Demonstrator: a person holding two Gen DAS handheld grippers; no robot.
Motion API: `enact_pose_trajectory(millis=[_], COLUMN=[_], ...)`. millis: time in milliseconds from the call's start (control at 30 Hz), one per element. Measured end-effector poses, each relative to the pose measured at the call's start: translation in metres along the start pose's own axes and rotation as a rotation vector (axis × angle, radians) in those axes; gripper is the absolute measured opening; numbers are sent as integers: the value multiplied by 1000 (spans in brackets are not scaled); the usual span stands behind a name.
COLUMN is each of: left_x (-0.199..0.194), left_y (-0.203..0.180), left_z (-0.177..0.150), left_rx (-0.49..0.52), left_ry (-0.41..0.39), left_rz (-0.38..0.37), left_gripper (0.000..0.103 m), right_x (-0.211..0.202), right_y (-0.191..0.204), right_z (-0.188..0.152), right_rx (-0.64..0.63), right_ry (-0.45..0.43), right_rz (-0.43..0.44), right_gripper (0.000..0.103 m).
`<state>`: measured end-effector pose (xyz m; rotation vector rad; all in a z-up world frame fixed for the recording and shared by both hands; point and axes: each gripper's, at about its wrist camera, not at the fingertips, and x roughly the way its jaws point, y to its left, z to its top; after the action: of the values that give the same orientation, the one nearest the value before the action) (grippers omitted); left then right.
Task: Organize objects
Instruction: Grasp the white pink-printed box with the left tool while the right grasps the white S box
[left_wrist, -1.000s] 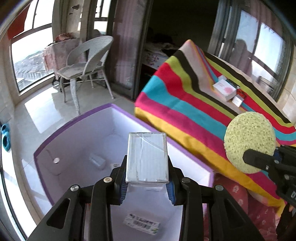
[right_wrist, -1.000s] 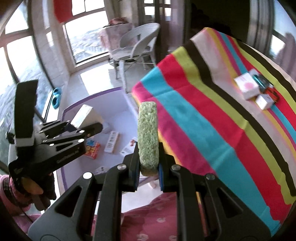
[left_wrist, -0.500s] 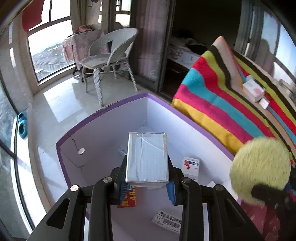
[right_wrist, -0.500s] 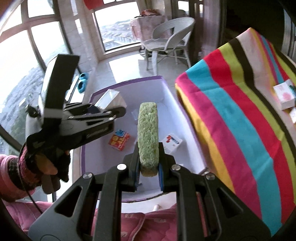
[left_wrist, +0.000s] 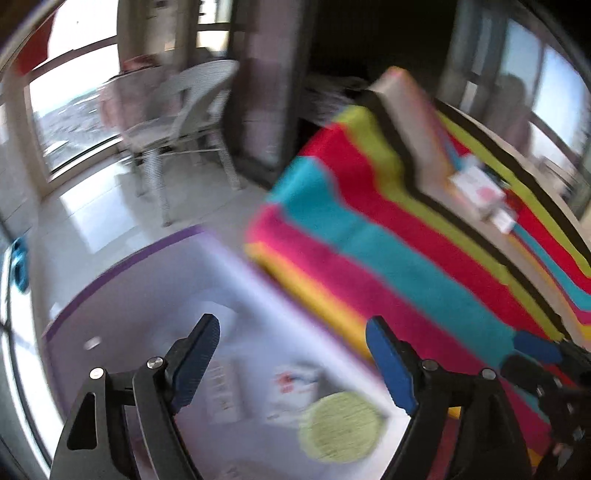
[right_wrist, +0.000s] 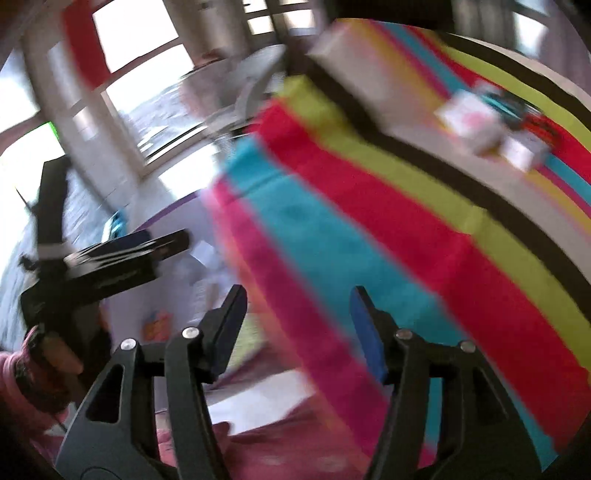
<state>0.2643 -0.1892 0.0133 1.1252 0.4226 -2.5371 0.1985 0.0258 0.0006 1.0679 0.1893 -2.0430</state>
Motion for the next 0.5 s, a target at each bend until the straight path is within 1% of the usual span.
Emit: enact_pose_trajectory(millis=[133,167,233,267,367,500], left_x=[29,36,51,58,77,88], left_y=[-65,-78,-102,-110,-139,-160], left_z=[24,31,44,50,70,87], left_rx=[86,92,82,74,67,67], left_ry=[42,54,81,90,96,80], left_rz=[-126,-153,-207,-225,-247,-255], left_gripper=[83,83,83,83,83,83], right_x=[-4,-6,-4,-5,-2,15], right_y=[-66,-87,-117,-139,-192,-241], right_z=[14,20,33,43,69,109], right_rx=[152,193,252,305,434,581], right_ry=[-20,-23,-31,-42,-81,-134], right_rz=[-97,-127,-175,-194,-205,-212], right_gripper=[63,64,65,66,66,67])
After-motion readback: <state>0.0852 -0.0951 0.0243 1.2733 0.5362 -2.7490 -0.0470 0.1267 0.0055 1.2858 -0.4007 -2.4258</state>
